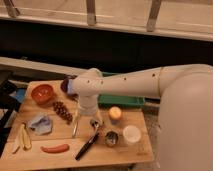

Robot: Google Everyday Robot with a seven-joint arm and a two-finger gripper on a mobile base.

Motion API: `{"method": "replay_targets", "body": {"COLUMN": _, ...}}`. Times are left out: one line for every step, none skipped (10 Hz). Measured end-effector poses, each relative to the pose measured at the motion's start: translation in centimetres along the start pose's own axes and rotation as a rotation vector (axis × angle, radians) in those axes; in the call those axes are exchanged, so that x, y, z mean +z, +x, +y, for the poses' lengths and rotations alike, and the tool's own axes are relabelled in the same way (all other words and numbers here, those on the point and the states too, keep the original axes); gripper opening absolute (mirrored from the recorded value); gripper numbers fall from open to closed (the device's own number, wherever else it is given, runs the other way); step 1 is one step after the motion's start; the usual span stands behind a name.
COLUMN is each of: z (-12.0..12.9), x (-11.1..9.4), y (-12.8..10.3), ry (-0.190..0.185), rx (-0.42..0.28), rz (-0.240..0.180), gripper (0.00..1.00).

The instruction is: Wipe tray with brush

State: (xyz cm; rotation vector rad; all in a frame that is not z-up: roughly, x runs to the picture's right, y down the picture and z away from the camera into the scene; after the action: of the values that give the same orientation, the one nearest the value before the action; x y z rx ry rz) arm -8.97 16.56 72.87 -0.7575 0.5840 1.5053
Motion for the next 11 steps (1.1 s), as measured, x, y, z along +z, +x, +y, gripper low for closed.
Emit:
{"method": "replay_targets", "body": {"z": 0.8, "x": 0.7, "y": -0.4, "ry": -0.001, "rx": -0.006, "rz": 0.004, "gripper": 0.80}}
{"method": "replay_targets", "body": {"z": 0.9, "x": 1.2, "y": -0.7, "ry": 0.005, "rx": -0.005, "rz": 0.011, "gripper": 0.80}}
{"method": "replay_targets", "body": {"z": 0.5, "x": 2.1, "y": -0.7, "ry": 0.014, "rx": -0.003, "rz": 0.023, "gripper": 0.80}}
{"method": "replay_targets", "body": {"z": -0.2, "x": 3.3, "y": -0.6, "ry": 0.012, "rx": 0.005, "rz": 0.048, "gripper": 0.80}}
{"method": "replay_targets", "body": {"z": -0.7, "x": 4.0, "y": -0.6, "ry": 0.002, "rx": 0.013, "rz": 0.067, "gripper": 0.80}}
{"method": "replay_targets", "body": {"z": -1.1, "x": 4.6, "y": -0.5, "ry": -0.007, "rx": 0.022, "rz": 0.084, "gripper": 0.80}}
{"method": "replay_targets", "body": {"z": -1.2, "x": 5.6, "y": -0.5, "ry": -0.024, "rx": 0.029, "rz": 0.111, "gripper": 0.80}}
{"method": "replay_targets", "body": {"z": -1.2, "x": 6.0, "y": -0.4, "ry": -0.031, "rx": 0.032, "rz": 0.120, "gripper": 0.80}}
{"method": "replay_targets", "body": {"z": -1.3, "x": 6.0, "y": -0.4, "ry": -0.030, "rx": 0.031, "rz": 0.122, "gripper": 0.80}}
{"method": "replay_targets", "body": {"z": -1.3, "x": 6.0, "y": -0.4, "ry": -0.030, "rx": 0.032, "rz": 0.121, "gripper": 0.80}}
{"method": "replay_targets", "body": {"z": -1.2, "x": 6.0, "y": -0.4, "ry": -0.030, "rx": 0.031, "rz": 0.121, "gripper": 0.80}}
